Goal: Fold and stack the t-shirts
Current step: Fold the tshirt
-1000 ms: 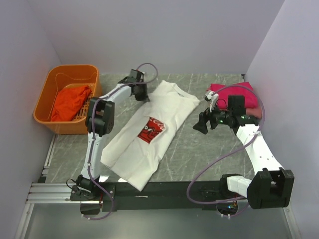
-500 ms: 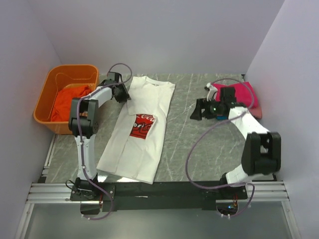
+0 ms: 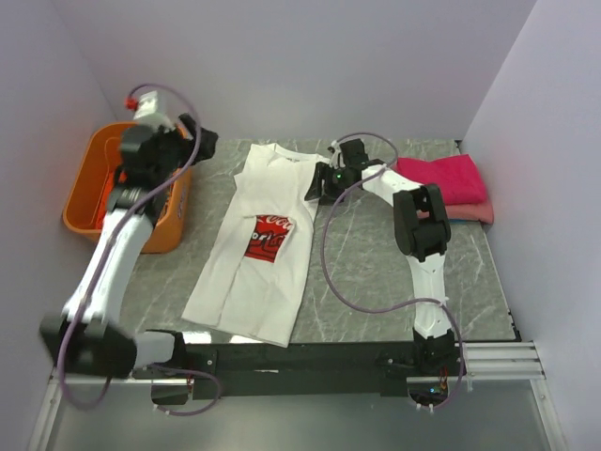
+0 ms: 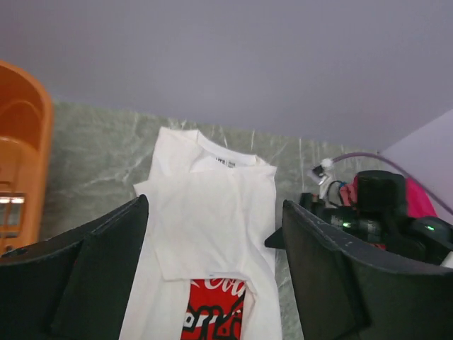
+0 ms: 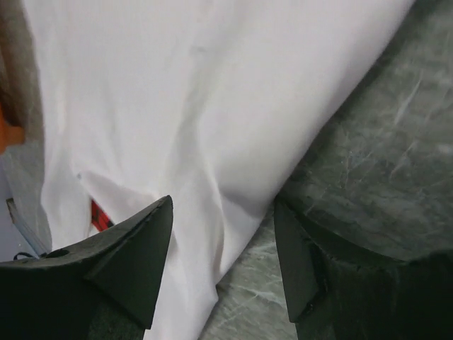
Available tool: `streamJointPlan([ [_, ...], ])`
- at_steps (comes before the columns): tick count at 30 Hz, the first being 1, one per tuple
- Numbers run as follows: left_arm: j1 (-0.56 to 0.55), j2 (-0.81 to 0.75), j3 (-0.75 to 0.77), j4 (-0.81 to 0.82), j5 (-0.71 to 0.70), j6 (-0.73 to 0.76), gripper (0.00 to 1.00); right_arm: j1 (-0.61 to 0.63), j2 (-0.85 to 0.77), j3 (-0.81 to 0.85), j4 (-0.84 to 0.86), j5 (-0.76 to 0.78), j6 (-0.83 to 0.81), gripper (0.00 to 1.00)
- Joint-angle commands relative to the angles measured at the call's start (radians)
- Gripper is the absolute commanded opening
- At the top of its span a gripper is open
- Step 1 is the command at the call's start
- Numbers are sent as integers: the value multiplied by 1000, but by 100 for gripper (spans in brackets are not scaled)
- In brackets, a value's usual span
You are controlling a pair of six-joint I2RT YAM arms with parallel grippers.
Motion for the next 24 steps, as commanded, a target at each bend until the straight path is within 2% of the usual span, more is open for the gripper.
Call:
streamJointPlan([
  [1,3,-258,-219,20,-79,106,82,4,-5,29,0,98,93,65],
  [2,3,-320,-272,26,-87,112,86,5,-5,23,5,119,101,65],
  [3,3,-379,-378,35,-86,117,86,8,1,21,4,135,115,65],
  [4,3,-485,-429,40,-83,123,86,8,6,23,-8,164,122,65],
  [6,3,-578,-550,43,-67,132,88,8,14,23,-10,181,136,64],
  [7,3,-651,-581,40,-58,139,88,10,17,20,-4,184,139,64],
  [10,3,-745,-642,-11,-72,156,87,8,49,56,-7,195,155,62],
  [13,3,-792,-656,-43,-102,164,88,8,95,99,-21,156,162,54],
  [16,3,-812,-658,-23,-110,160,88,7,110,101,-19,150,172,43],
  [22,3,-812,-652,-23,-89,153,87,-44,83,112,-21,126,147,1],
  [24,3,-815,-655,-20,-86,158,87,-82,84,132,-42,121,118,0],
])
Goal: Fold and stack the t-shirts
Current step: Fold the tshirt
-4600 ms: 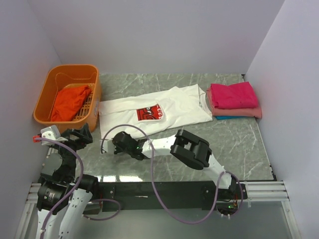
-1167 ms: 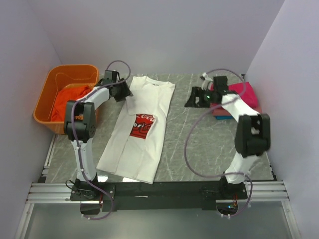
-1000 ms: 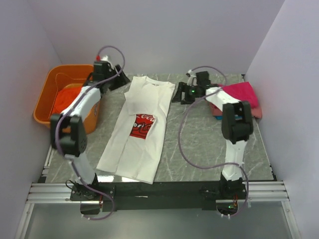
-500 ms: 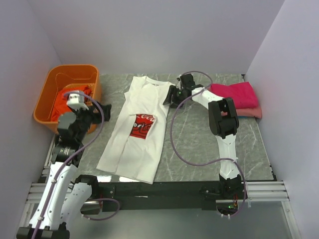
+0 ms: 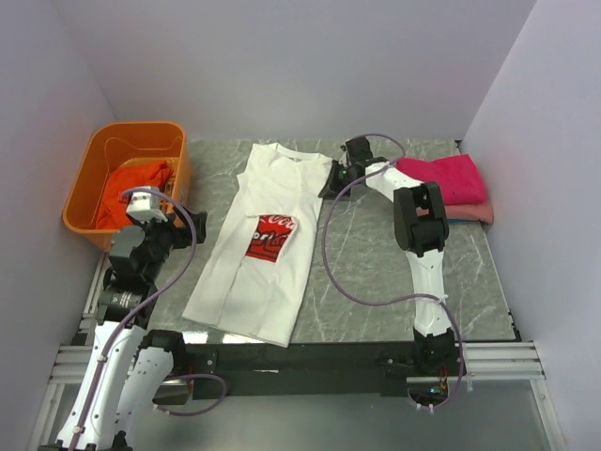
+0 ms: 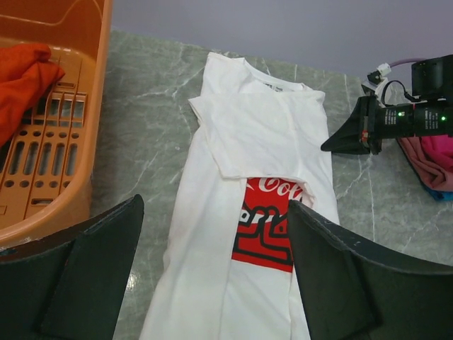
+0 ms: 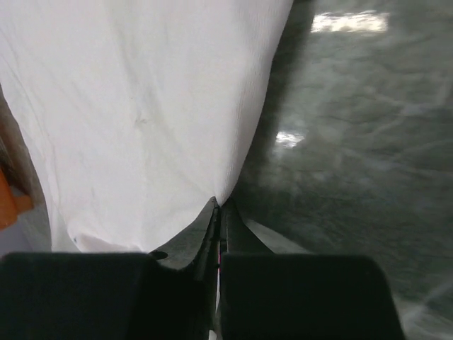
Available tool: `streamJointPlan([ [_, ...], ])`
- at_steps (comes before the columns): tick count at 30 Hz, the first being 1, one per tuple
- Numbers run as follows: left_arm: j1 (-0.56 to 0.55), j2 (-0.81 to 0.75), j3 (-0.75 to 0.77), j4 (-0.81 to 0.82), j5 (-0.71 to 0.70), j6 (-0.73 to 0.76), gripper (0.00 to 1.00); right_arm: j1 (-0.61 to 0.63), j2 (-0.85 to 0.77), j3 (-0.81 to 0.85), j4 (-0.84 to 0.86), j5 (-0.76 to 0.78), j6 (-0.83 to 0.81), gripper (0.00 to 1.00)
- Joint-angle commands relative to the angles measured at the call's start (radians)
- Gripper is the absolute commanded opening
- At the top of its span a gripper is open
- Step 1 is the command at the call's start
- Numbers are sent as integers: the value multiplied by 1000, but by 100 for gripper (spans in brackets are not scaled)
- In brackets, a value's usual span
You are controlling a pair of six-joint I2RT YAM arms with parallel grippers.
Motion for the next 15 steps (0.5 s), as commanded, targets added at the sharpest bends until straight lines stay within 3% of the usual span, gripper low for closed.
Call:
streamJointPlan([
  [1,0,-8,16,39,12,15,87,-76,-2,72,-45,0,-46,0],
  [9,0,26,6,80,170,13,88,-171,168,397,-312,-22,-237,0],
  [11,2,43,10,79,210,15,90,-185,209,518,-401,-17,-281,9],
  [15,2,118,24,60,253,15,90,-217,202,525,-391,52,-321,13],
])
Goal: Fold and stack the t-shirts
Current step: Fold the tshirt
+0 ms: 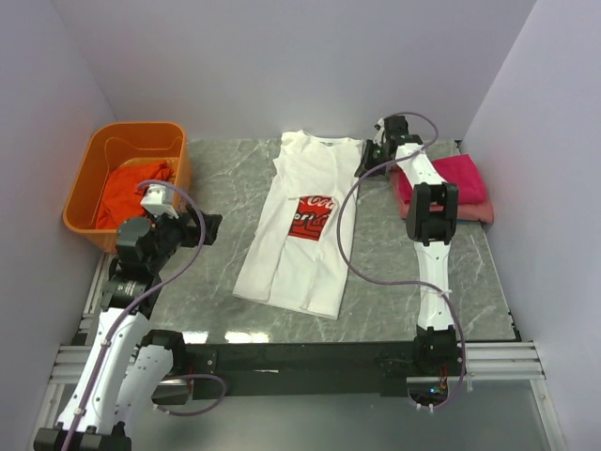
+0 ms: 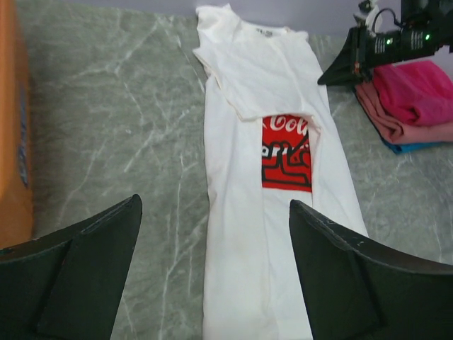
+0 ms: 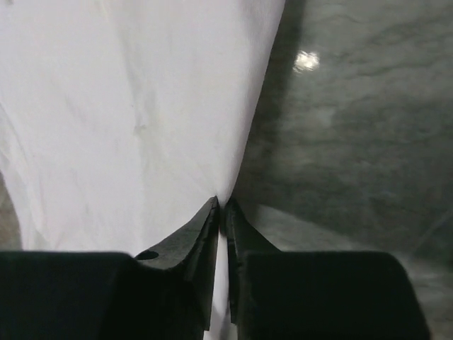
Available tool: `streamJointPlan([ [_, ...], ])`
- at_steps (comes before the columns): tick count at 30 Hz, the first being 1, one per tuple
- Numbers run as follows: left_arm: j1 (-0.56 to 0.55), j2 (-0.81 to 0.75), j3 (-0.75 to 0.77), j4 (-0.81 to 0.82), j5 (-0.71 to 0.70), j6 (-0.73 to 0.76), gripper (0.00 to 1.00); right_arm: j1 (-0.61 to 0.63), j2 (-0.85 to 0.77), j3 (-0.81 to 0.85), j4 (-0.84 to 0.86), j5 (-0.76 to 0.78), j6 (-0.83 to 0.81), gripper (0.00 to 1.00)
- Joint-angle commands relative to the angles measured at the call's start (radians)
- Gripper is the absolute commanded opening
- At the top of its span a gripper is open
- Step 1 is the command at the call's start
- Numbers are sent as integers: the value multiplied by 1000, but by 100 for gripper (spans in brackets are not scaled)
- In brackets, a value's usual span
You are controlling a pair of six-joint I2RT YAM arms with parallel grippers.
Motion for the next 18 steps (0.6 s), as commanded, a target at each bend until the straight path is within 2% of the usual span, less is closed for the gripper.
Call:
streamJointPlan([
  [1,2,58,24,18,86,11,90,-20,-17,40,-79,61,-86,17],
  [3,2,106,26,15,113,-10,90,-40,-58,23,-97,43,-136,27],
  [4,2,124,24,11,119,-24,89,-43,-82,4,-107,26,-153,35],
  [7,2,212,30,-12,146,-122,88,-48,-198,-94,-157,-72,-308,44],
  [11,-3,299,10,-95,157,-281,80,-34,-432,-296,-200,-182,-538,47],
  [13,-30,330,1,-129,83,-321,79,-8,-526,-442,-209,-227,-630,48],
  [14,-58,356,1,-168,9,-329,80,27,-622,-553,-185,-220,-688,48],
  [16,-84,390,4,-190,-14,-334,80,76,-724,-661,-161,-217,-766,49],
  [17,-103,409,6,-195,-22,-337,79,102,-837,-722,-130,-164,-808,50],
  [18,-123,458,10,-204,-28,-337,79,134,-897,-846,-93,-143,-828,51],
])
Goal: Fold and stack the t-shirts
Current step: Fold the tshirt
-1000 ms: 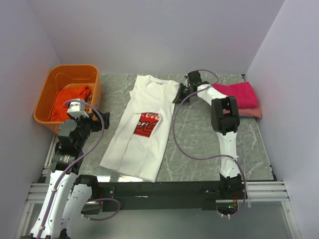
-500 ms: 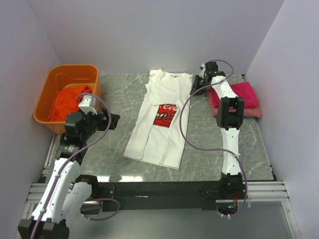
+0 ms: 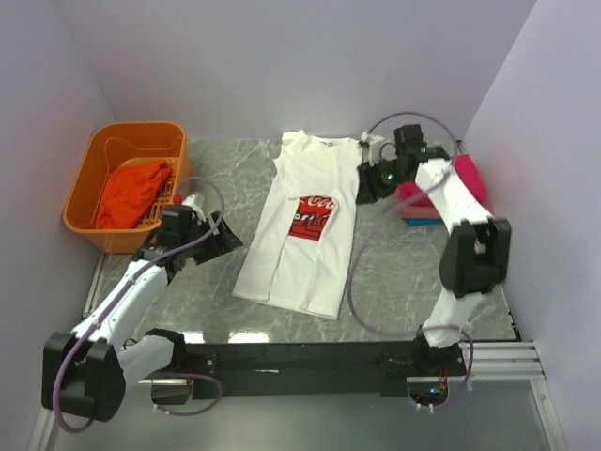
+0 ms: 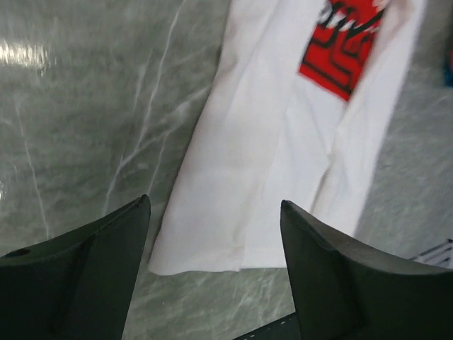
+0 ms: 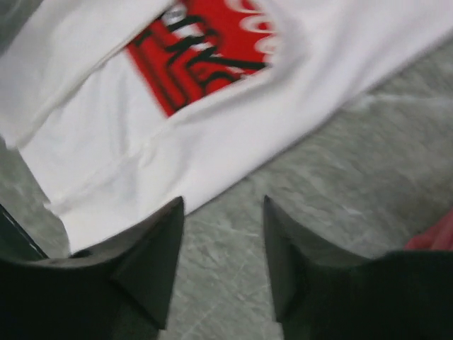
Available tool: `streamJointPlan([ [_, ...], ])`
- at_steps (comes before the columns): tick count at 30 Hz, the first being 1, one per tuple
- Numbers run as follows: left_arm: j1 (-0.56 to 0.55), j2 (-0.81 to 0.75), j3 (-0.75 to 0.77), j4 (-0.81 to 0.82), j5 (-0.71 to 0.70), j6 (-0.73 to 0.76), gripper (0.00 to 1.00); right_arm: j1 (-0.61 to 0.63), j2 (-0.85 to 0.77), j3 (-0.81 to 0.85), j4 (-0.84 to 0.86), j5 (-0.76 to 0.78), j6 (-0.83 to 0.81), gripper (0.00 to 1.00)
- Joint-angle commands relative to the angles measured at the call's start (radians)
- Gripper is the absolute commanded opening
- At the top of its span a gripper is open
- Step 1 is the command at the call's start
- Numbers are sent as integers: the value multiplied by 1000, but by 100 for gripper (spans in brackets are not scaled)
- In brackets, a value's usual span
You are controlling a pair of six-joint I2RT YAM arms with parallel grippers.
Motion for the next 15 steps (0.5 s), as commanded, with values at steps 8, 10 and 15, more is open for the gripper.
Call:
streamJointPlan([
  [8,-222,220,48,-156,-259,-72,74,218,-791,-820,679,-82,-111,96],
  [10,-248,237,47,-166,-296,-92,71,224,-756,-720,389,-226,-233,76],
  [15,-277,303,19,-129,-270,-135,58,236,-764,-740,194,-305,-440,70],
])
